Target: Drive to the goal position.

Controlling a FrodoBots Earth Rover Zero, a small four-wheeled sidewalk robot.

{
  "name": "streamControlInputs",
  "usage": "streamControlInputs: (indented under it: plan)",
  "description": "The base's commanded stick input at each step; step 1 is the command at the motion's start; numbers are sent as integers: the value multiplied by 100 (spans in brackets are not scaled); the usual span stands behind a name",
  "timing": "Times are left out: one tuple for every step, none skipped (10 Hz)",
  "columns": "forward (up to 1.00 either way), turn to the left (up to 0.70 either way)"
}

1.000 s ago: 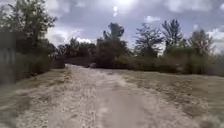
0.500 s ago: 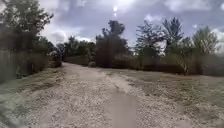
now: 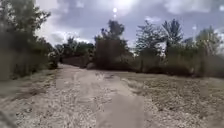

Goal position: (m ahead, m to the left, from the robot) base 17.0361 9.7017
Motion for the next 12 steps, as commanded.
streamControlInputs:
  plan:
    - [85, 0]
    - [85, 0]
    - [85, 0]
    - [85, 0]
    - [85, 23]
    - [85, 34]
    - [85, 34]
    - [85, 34]
    - [85, 34]
    - [85, 5]
    - [85, 0]
    - [85, 0]
